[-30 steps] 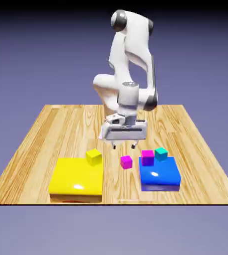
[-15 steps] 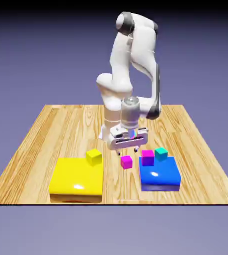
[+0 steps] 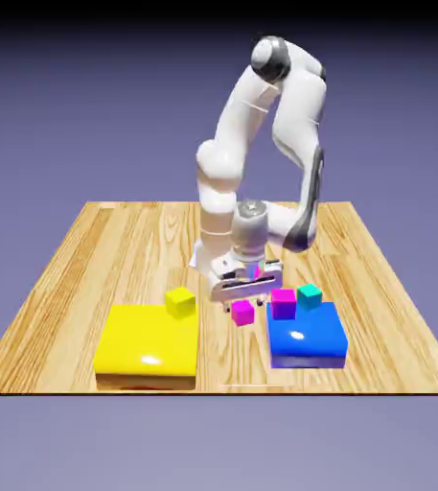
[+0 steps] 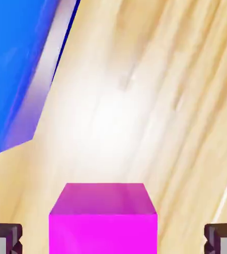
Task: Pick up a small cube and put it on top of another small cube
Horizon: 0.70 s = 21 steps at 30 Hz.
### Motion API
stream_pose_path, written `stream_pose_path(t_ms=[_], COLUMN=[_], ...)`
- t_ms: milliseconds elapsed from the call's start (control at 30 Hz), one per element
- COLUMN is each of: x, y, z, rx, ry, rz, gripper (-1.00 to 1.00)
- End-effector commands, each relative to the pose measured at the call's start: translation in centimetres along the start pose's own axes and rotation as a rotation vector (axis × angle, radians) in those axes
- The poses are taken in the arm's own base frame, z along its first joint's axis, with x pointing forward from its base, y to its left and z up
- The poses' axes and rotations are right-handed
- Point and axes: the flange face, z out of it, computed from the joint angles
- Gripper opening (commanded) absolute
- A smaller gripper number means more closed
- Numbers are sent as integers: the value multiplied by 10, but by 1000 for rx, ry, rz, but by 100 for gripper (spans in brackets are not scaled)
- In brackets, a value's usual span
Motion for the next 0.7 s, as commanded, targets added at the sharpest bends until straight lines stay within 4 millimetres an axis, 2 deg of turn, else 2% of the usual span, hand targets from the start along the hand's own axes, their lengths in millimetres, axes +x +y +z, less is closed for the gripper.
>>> stream_pose_path(t_ms=[0, 100, 133, 167, 467, 667], x=[-1, -5, -5, -5, 4, 3], y=[1, 2, 2, 2, -2, -1], z=[5, 18, 18, 18, -24, -42], rx=[-1, -1, -1, -1, 4, 7], ry=[-5, -20, -20, -20, 17, 15], rz=[1, 3, 3, 3, -1, 0], gripper=[0, 0, -100, -100, -100, -100])
